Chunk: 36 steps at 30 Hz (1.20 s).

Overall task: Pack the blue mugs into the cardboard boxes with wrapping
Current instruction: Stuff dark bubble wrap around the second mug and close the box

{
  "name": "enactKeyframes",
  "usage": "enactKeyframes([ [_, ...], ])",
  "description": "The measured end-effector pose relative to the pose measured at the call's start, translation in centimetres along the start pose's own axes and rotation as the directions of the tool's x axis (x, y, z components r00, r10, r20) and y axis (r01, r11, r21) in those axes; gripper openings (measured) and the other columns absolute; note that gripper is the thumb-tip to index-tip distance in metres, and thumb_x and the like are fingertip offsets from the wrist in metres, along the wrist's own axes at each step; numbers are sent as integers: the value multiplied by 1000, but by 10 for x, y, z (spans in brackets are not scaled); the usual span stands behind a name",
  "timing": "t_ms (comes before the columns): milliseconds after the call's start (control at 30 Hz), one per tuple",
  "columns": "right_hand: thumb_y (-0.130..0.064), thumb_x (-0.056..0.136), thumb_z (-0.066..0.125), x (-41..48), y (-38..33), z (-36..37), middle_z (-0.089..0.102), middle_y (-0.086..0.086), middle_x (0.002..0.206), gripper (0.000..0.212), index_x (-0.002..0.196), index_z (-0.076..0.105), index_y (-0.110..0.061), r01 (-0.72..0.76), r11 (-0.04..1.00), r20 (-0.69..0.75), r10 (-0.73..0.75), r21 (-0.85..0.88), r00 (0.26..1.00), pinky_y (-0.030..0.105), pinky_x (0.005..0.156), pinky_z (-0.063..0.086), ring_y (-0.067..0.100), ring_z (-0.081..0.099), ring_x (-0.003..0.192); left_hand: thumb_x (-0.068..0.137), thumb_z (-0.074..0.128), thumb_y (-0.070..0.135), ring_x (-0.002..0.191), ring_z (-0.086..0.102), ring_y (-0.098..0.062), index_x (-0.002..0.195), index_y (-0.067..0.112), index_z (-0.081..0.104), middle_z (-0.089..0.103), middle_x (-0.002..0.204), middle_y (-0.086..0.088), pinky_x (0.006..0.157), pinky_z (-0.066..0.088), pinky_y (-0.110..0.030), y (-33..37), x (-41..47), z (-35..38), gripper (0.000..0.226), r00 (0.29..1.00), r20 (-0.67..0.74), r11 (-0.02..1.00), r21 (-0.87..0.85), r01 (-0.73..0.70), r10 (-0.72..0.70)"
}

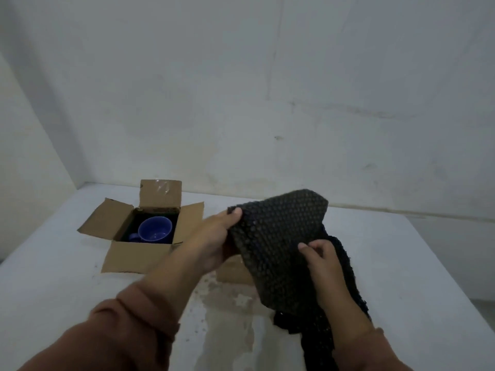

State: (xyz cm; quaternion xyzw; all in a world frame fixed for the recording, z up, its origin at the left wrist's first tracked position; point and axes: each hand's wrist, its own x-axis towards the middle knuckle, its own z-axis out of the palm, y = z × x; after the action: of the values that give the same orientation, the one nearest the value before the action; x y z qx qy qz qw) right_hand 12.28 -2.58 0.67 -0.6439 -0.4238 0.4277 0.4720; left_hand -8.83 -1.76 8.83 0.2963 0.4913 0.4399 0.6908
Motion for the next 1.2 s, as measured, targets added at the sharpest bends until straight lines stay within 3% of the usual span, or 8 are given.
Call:
enactKeyframes([
  [167,6,86,53,-6,-59,69,59,7,85,24,73,49,-14,-28,959,260,-49,283,964,32,68,46,20,56,80,99,43,29,104,63,-29,116,11,61,68,114,-12,79,51,-38,39,-13,-84,31,995,-97,997,-74,-31,24],
  [433,9,84,57,-19,-97,172,65,-3,102,40,95,66,-29,141,982,366,-178,126,913,17,71,50,11,62,91,89,63,22,108,61,-26,129,13,50,61,123,-12,97,48,-41,64,-20,-203,43,850,-436,944,270,-190,295],
  [533,3,84,59,-22,-103,197,61,-2,112,41,110,64,-28,273,956,357,-219,-108,908,28,84,50,15,58,101,78,75,28,110,60,-23,139,34,36,60,121,-6,99,47,-42,72,-22,-233,72,887,-297,900,366,-236,353],
  [733,-9,74,73,-21,-122,230,50,-1,103,16,77,70,-25,510,742,209,-468,-435,859,29,90,41,22,51,108,84,66,26,105,57,-22,98,24,70,58,104,0,88,48,-35,93,-18,-257,14,857,-141,403,911,-84,496],
  [867,-9,75,72,-36,-152,234,55,-12,114,20,66,65,-26,546,778,353,-438,-311,826,16,85,37,2,49,107,74,71,44,134,35,-21,113,37,61,41,142,4,107,33,-39,111,-20,-259,40,927,14,86,995,-50,375],
  [1000,-14,79,69,-37,-177,253,63,-13,79,18,72,63,-30,597,761,442,-458,-254,772,18,68,44,-2,57,75,89,60,33,99,58,-15,100,29,58,63,101,6,72,39,-18,119,-20,-237,12,945,215,228,935,-272,246],
  [1067,-22,82,68,-28,-176,259,61,-8,94,14,94,63,-26,583,765,293,-511,-275,808,22,78,42,7,56,88,93,56,27,86,60,-8,92,29,62,65,90,10,67,40,-14,120,-17,-235,6,945,176,453,843,-290,276],
  [1200,-55,75,67,-14,-141,260,49,-3,132,75,137,40,-21,77,996,259,-65,-36,964,35,97,44,16,51,117,94,57,19,100,66,-24,107,15,65,70,110,-8,87,52,-36,116,-4,-243,16,997,15,955,285,-82,81],
])
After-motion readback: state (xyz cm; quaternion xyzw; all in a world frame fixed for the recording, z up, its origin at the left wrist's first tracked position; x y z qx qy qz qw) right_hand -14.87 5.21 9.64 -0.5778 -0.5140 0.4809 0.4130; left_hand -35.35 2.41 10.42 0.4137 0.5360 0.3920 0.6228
